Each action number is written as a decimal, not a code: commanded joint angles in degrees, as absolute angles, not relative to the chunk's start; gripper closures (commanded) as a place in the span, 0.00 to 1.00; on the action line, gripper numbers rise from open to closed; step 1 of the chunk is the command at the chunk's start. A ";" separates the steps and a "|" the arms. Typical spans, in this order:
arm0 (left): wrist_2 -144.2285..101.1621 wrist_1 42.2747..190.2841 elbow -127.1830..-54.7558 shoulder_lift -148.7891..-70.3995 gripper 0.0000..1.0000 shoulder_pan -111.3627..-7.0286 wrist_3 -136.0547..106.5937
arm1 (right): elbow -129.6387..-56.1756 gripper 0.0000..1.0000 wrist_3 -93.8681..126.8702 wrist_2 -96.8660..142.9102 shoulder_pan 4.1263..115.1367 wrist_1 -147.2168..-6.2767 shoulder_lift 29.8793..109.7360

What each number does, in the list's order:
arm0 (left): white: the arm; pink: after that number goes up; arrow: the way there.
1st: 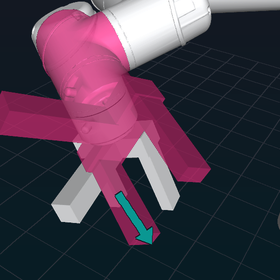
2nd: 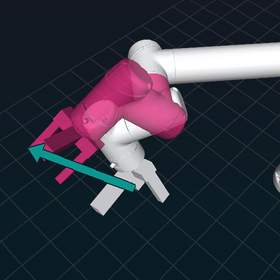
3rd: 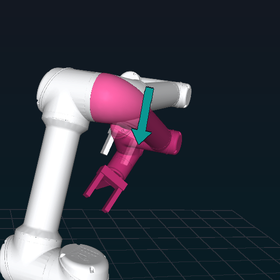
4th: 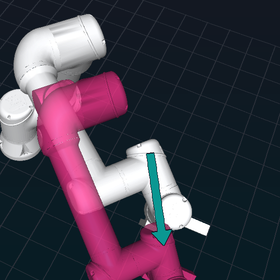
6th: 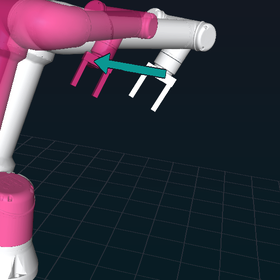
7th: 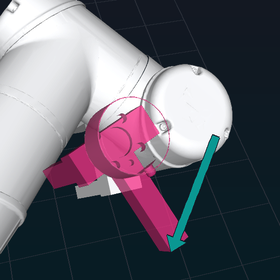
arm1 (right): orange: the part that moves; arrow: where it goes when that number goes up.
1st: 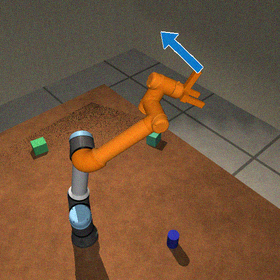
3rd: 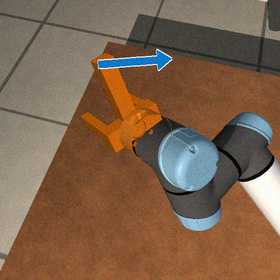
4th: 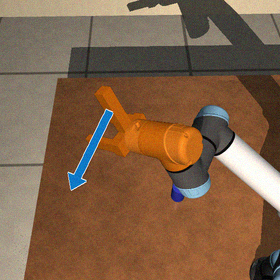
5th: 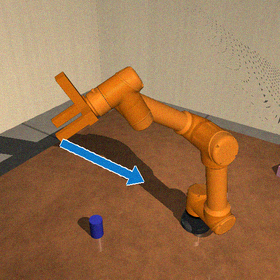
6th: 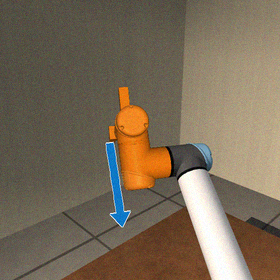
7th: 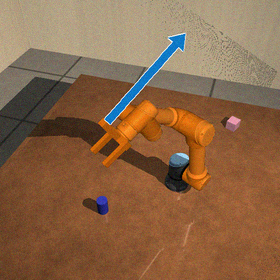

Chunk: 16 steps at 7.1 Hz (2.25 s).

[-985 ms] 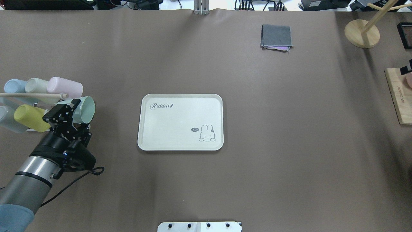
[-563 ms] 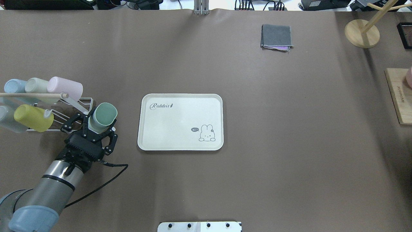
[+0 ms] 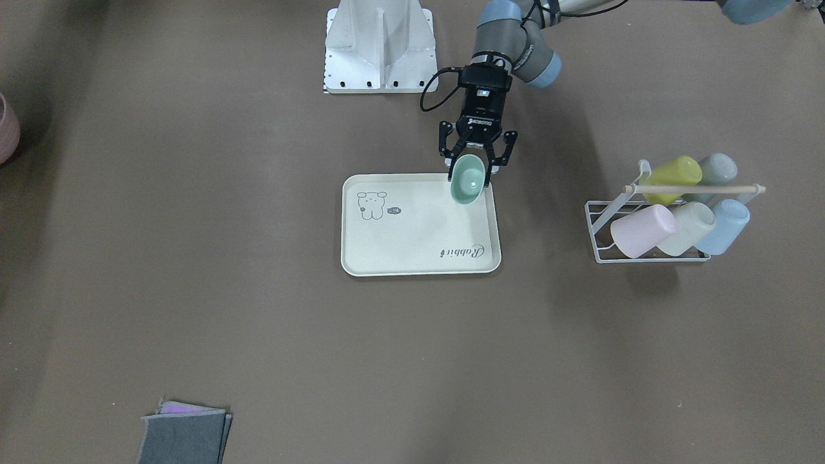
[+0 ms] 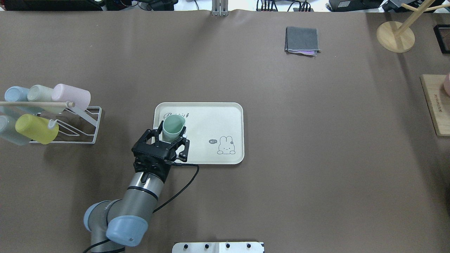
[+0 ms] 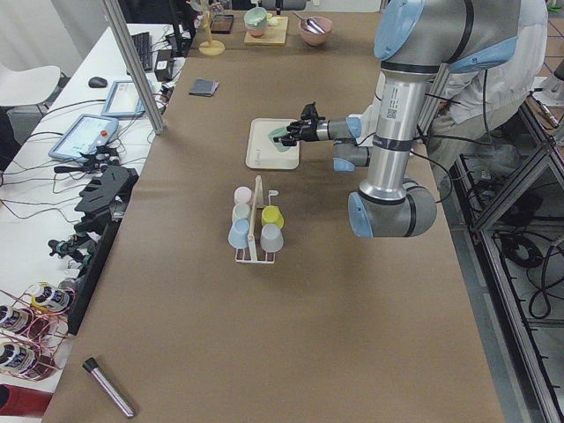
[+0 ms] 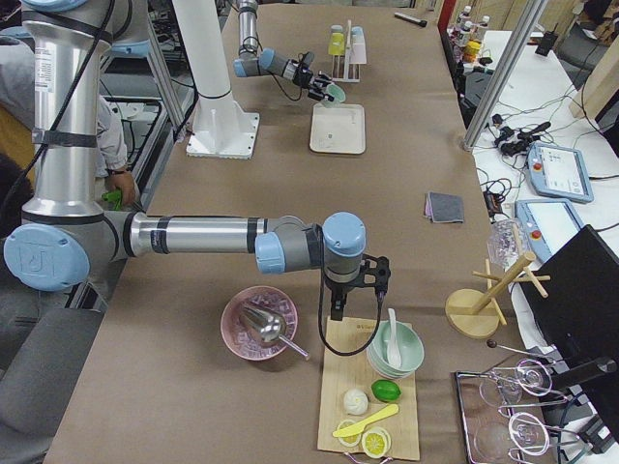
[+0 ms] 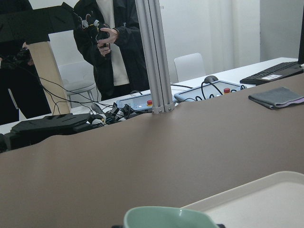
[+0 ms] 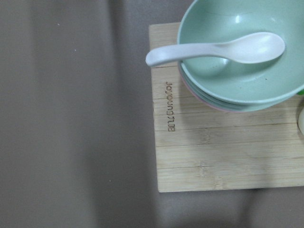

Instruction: Pick up and place green cup on tray

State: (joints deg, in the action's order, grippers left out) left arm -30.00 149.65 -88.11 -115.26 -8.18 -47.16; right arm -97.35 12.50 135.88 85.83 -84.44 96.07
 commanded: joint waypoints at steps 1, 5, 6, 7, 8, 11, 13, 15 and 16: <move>-29.36 153.00 -81.83 -122.77 0.35 -9.75 -48.78 | -97.21 0.01 5.29 134.30 86.31 -88.68 96.06; -29.18 157.75 -76.65 -122.78 0.32 -10.11 -48.69 | -97.56 0.01 2.12 133.68 88.22 -90.08 95.89; -29.18 158.29 -76.38 -122.78 0.31 -10.72 -48.69 | -97.91 0.01 1.85 133.59 89.11 -90.35 95.89; -29.27 159.94 -74.46 -122.78 0.29 -11.07 -48.69 | -97.82 0.01 0.54 133.59 89.56 -91.13 95.80; -29.27 161.70 -72.70 -122.87 0.28 -11.25 -48.69 | -97.91 0.01 0.44 133.68 89.65 -91.84 95.63; -29.27 161.81 -72.51 -123.22 0.24 -11.34 -48.52 | -97.82 0.01 -1.49 134.38 89.74 -92.72 95.37; -29.27 161.89 -72.42 -123.22 0.20 -11.34 -48.52 | -98.09 0.01 -1.58 134.39 89.91 -93.16 95.45; -29.35 161.89 -72.16 -123.22 0.20 -11.34 -48.43 | -98.43 0.01 -2.37 134.38 90.09 -92.99 95.45; -29.36 161.89 -71.98 -123.22 0.20 -11.34 -48.43 | -98.44 0.01 -2.37 134.38 90.09 -92.99 95.28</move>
State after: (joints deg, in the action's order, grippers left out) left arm -29.33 161.89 -72.17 -123.22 -11.34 -48.46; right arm -98.34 -2.22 134.36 90.05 -92.98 95.40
